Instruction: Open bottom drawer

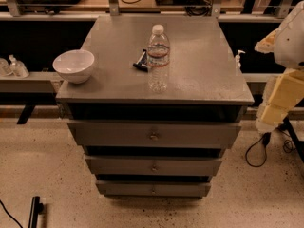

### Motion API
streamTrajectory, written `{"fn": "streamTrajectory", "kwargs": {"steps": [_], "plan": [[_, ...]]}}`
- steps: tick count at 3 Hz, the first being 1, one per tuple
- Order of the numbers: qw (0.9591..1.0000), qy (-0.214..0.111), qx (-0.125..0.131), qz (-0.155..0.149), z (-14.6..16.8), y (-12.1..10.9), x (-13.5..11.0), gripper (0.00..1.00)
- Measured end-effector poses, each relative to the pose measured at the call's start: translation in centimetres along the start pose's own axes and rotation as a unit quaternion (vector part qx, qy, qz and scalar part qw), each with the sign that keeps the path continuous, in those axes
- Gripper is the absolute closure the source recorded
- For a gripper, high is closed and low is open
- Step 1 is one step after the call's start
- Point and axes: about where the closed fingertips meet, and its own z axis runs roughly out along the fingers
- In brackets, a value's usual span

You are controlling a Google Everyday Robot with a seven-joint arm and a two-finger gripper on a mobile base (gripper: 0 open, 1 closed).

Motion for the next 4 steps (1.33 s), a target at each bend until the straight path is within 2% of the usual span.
{"fn": "streamTrajectory", "kwargs": {"steps": [2,3,4], "plan": [[1.0,-0.003,-0.004,-0.004,0.0,-0.3,0.0,0.0],[0.9966,-0.058,-0.057,0.009,7.2,1.9,1.5,0.0],[0.9832,-0.151,-0.1,0.023,14.7,6.6,2.5,0.0]]}}
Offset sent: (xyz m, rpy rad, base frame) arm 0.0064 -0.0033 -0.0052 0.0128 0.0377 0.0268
